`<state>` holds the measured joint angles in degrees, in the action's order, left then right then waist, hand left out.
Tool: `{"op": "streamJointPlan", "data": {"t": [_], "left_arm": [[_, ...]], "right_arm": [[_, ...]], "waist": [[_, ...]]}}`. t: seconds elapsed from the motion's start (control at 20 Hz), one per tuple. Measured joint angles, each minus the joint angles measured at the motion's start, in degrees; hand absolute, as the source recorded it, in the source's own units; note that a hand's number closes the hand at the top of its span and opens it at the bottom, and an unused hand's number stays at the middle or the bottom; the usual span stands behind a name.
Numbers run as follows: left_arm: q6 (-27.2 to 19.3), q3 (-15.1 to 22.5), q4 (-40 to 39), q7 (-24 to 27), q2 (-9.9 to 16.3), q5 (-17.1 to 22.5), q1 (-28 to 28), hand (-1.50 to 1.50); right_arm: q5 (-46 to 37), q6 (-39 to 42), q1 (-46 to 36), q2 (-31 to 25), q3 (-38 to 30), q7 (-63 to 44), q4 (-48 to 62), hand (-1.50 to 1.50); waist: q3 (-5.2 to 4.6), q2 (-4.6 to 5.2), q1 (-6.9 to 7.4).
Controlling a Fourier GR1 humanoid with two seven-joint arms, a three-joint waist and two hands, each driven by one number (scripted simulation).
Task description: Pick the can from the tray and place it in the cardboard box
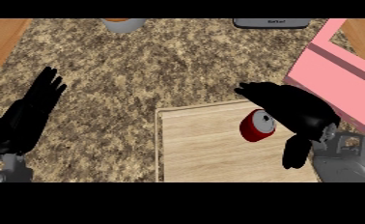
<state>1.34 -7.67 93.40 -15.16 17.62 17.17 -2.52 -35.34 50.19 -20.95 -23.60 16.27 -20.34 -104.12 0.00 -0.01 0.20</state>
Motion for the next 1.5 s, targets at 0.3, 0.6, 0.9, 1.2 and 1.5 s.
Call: {"op": "streamJointPlan", "data": {"t": [0.3,0.6,0.9,1.2,1.5], "left_arm": [[1.36,-1.26,-0.35,0.33,-0.72,-0.67,0.18,0.00],[1.40,-1.41,1.19,-0.43,-2.15,-1.84,0.84,0.00],[2.59,-1.93,-0.57,0.10,-3.05,-2.69,-0.07,0.00],[3.24,-2.52,-0.02,0.06,-3.75,-3.60,0.26,0.00],[3.97,-3.37,1.00,-0.62,-3.83,-3.48,0.43,0.00]], "right_arm": [[-3.83,0.45,1.42,1.17,0.79,2.12,1.53,-1.50],[-8.02,-0.17,2.42,2.57,1.95,3.78,3.33,-1.50],[-12.20,-2.55,1.80,3.66,1.89,7.89,8.18,-1.50],[-15.31,-3.65,1.77,5.74,1.63,9.85,9.88,1.50],[-17.76,-7.69,1.09,5.34,1.59,16.19,11.94,1.50]], "waist": [[0.00,0.00,-0.04],[0.00,-0.01,-0.04],[0.00,0.01,-0.03],[0.00,0.00,-0.04],[-0.02,-0.02,0.00]]}}
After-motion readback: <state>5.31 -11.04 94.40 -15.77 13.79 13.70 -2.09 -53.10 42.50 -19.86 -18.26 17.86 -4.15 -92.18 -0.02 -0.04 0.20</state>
